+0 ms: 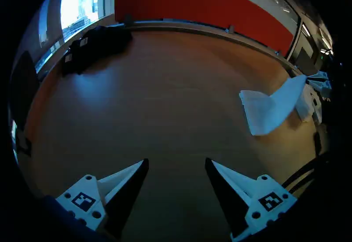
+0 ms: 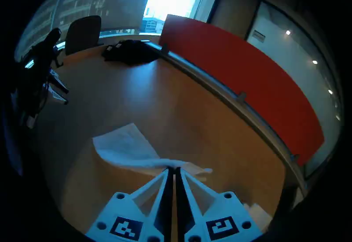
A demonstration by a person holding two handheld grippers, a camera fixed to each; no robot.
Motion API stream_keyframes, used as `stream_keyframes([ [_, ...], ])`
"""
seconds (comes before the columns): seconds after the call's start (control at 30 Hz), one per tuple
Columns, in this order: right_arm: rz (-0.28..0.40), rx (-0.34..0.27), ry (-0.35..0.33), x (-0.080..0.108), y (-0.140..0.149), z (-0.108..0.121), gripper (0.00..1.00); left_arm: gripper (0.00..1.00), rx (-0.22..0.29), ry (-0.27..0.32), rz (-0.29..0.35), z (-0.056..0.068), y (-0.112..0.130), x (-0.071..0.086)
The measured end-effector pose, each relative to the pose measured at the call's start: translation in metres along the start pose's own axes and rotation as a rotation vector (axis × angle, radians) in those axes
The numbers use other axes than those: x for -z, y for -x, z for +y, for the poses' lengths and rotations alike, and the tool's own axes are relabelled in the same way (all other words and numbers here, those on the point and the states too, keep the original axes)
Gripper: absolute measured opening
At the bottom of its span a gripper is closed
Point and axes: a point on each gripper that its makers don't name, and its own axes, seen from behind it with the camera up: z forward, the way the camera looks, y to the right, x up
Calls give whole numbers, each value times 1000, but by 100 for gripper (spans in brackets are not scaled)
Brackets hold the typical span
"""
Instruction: Fold towel
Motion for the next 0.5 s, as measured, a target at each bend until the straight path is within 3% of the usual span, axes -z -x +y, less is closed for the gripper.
stream_keyframes([
  [0.5, 12, 28, -33, -7, -8, -14, 6, 94, -1, 4, 4, 4, -2, 0],
])
